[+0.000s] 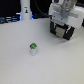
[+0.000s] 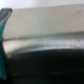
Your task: Open the kcup holder, insert the kcup into the holder, and close the kcup holder
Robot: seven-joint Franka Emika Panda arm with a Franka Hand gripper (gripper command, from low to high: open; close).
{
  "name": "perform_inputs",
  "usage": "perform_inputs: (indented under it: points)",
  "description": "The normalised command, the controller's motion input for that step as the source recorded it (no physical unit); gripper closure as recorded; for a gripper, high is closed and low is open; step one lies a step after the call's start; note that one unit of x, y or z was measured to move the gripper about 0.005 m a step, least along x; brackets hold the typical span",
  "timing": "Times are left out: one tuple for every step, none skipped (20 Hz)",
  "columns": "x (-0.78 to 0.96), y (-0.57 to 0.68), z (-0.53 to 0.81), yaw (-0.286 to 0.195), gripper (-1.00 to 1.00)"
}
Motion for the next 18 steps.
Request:
perform_inputs:
  points:
    - [0.85, -0.27, 0.22, -0.105, 1.00]
    - [0.94, -0.28, 0.21, -0.098, 1.00]
    - [0.94, -0.29, 0.21, -0.098, 1.00]
    - [0.94, -0.29, 0.21, -0.099, 1.00]
    - [0.94, -0.29, 0.21, -0.100, 1.00]
    - [0.94, -0.31, 0.20, -0.100, 1.00]
    - [0.93, -0.31, 0.19, -0.101, 1.00]
    - [0.93, -0.31, 0.20, -0.102, 1.00]
    - [0.93, -0.31, 0.20, -0.101, 1.00]
    - [0.93, -0.32, 0.20, -0.103, 1.00]
    - [0.92, -0.33, 0.20, -0.104, 1.00]
    - [0.92, -0.34, 0.19, -0.104, 1.00]
    - [0.92, -0.34, 0.18, -0.104, 1.00]
    - [0.91, -0.35, 0.18, -0.105, 1.00]
    - [0.90, -0.19, 0.20, 0.029, 1.00]
    - [0.89, -0.40, 0.18, -0.107, 1.00]
    - [0.89, -0.40, 0.18, -0.110, 1.00]
    - [0.90, -0.39, 0.18, -0.108, 1.00]
